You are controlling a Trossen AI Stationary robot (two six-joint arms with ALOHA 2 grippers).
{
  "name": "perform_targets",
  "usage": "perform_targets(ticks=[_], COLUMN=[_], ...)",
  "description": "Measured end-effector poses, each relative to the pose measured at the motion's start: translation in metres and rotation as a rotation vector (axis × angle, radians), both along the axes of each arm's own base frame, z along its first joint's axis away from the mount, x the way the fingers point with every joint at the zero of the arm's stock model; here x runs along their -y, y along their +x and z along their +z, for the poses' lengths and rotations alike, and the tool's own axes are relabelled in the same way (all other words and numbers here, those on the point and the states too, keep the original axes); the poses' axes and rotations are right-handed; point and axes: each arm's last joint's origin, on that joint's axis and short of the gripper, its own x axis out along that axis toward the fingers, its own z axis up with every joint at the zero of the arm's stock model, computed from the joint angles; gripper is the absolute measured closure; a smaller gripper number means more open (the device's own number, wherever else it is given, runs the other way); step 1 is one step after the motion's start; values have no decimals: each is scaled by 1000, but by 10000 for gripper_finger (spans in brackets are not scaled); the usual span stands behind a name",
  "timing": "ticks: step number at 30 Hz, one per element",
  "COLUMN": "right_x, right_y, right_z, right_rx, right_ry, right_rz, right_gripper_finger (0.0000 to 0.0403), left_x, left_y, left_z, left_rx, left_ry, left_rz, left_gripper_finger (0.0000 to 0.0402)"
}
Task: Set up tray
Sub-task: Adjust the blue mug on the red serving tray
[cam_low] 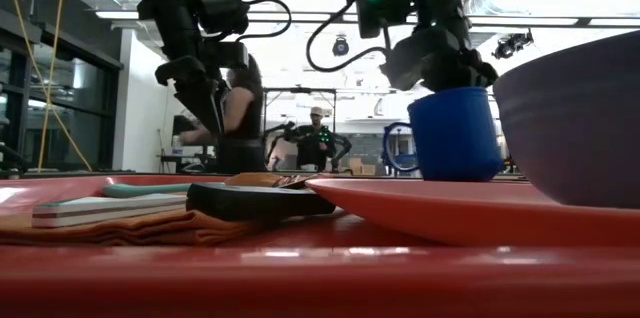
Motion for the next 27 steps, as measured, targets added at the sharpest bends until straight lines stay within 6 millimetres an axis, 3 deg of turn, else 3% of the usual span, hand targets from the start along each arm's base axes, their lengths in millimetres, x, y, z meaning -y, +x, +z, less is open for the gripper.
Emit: perform_targets(ticks=[18, 27], right_x=[-33, -44], right_y=[-2, -14], right_z=[1, -28], right_rx=[-41, -54], right_ry=[-141, -77], right_rz=[-103, -173], right_gripper_finger=[403, 402], left_x=[0, 0], left_y=[1, 0], left_z=[0, 0], left_rx=[5, 4], left_ry=[5, 5], left_rz=[1, 1], left_gripper_finger=[245, 245])
